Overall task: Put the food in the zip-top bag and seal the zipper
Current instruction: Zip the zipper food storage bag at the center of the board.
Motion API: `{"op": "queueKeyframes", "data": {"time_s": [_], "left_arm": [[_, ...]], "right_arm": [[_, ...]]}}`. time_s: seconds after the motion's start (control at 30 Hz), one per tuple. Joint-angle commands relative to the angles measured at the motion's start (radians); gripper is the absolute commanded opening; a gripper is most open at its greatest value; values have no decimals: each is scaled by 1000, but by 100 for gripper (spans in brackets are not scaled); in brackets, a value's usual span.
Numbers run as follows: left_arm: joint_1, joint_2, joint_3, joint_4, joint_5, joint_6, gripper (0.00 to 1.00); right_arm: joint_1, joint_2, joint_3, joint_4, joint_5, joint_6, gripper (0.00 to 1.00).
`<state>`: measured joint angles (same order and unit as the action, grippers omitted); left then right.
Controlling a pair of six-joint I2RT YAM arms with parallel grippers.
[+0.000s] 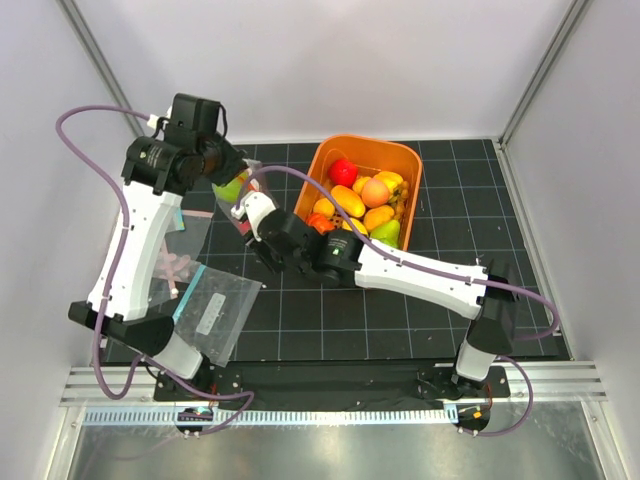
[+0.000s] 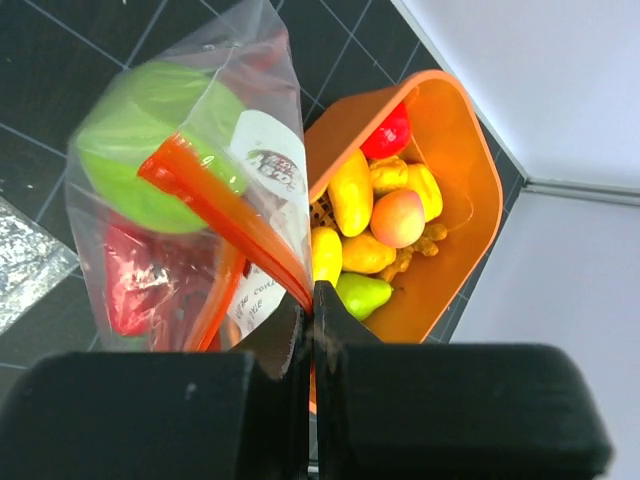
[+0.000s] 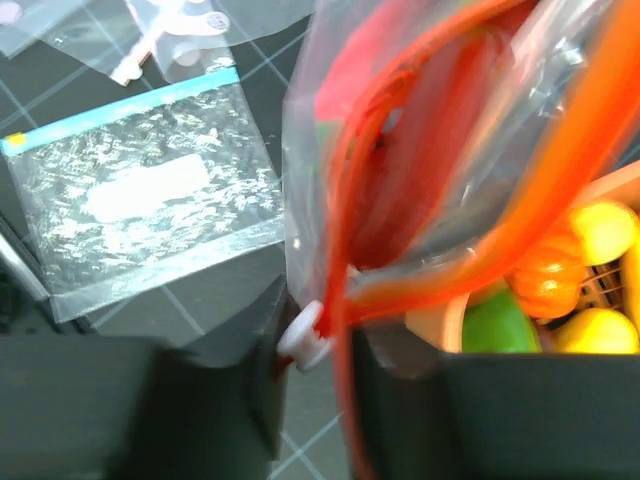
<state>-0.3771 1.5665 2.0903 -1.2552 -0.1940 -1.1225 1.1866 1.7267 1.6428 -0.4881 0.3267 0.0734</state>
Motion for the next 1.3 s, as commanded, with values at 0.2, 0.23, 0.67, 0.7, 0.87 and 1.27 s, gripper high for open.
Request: {"op": "queueKeyframes", "data": {"time_s": [0.2,0.23,0.67,0.7,0.87,1.27], "left_arm": [[4,-141,-98,-38,-125,23,0],[6,-154,-108,-55,-140,29,0],[3,-279,-180,-291,-306,128,0],[3,-284,-203,-274,-289,141,0],[-12,-272,-373,-181,-194,147,0],[-117,-135,-621,218,-64,179,0]], "right_arm": [[-1,-50,-15,68,-116,100,1],[-1,-56,-18,71,-129,107,1],[1,-131,-199,204,-518,368,1],[2,-144,-231,226,-532,385,1],[4,-206,-408,362,-587,526,1],[41,-210,-760,539,-370,716,1]]}}
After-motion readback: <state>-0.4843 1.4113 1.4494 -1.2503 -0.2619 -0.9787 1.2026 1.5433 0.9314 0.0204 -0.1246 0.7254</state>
